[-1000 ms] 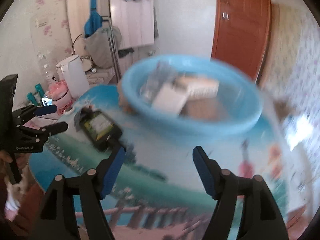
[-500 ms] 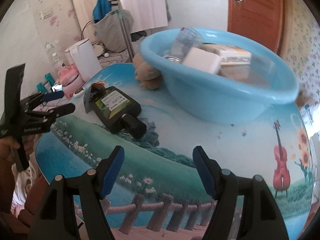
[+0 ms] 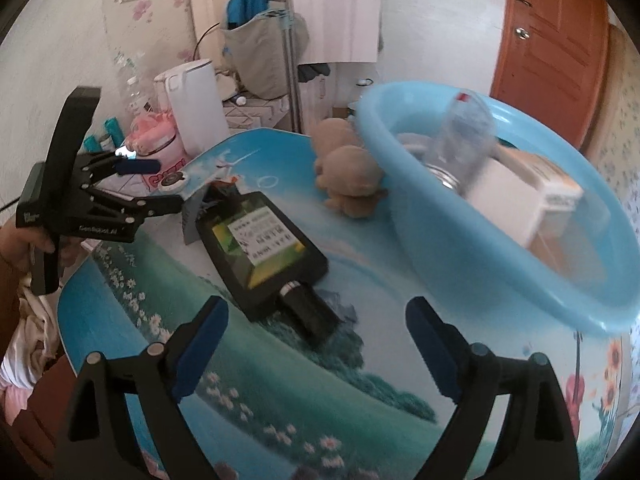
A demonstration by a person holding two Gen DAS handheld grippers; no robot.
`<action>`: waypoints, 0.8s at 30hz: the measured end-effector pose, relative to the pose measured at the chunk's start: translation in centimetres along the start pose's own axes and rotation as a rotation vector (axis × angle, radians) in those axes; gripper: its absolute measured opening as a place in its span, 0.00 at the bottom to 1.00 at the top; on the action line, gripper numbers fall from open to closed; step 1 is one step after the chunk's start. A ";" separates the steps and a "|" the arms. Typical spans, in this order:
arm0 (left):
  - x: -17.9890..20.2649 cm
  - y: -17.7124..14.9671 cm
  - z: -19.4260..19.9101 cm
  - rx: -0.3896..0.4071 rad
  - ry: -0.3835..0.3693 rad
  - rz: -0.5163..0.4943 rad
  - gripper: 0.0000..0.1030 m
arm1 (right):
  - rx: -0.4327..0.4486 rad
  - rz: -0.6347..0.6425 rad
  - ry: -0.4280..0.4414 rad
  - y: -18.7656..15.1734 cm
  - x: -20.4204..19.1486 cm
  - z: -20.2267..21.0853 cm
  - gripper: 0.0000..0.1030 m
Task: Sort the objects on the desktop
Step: 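Grasp the round black-and-white puck with left tool while right tool grasps the green MENS bottle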
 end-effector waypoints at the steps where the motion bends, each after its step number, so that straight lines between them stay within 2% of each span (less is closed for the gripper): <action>1: 0.2 0.1 -0.1 0.003 -0.016 -0.001 0.63 | -0.003 0.011 0.002 0.2 -0.2 -0.4 0.89; 5: 0.7 0.5 -0.5 0.019 -0.049 -0.013 0.51 | -0.011 0.042 0.027 1.0 -1.2 -1.7 0.89; 8: 0.7 0.6 -0.4 0.023 -0.047 -0.009 0.36 | -0.015 0.064 0.042 1.7 -2.0 -2.8 0.89; 16: 1.2 -0.1 0.4 0.036 -0.060 0.010 0.35 | -0.043 0.068 0.110 2.0 -2.9 -4.8 0.88; 18: 1.5 -0.2 0.7 0.037 -0.066 0.015 0.35 | -0.050 0.066 0.109 1.7 -2.7 -4.8 0.80; 24: 2.4 -0.8 1.5 0.033 -0.080 0.023 0.35 | -0.054 0.072 0.117 1.2 -2.7 -3.7 0.71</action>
Point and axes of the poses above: each gripper's, at about its wrist camera, not at the fingertips, and z roughly against the way its jaws point, x to its right, y to its top, the point moved 3 cm from there along -z, roughly the way its jaws point, and after that the axes turned 9 degrees about x, right-handed, at the moved point
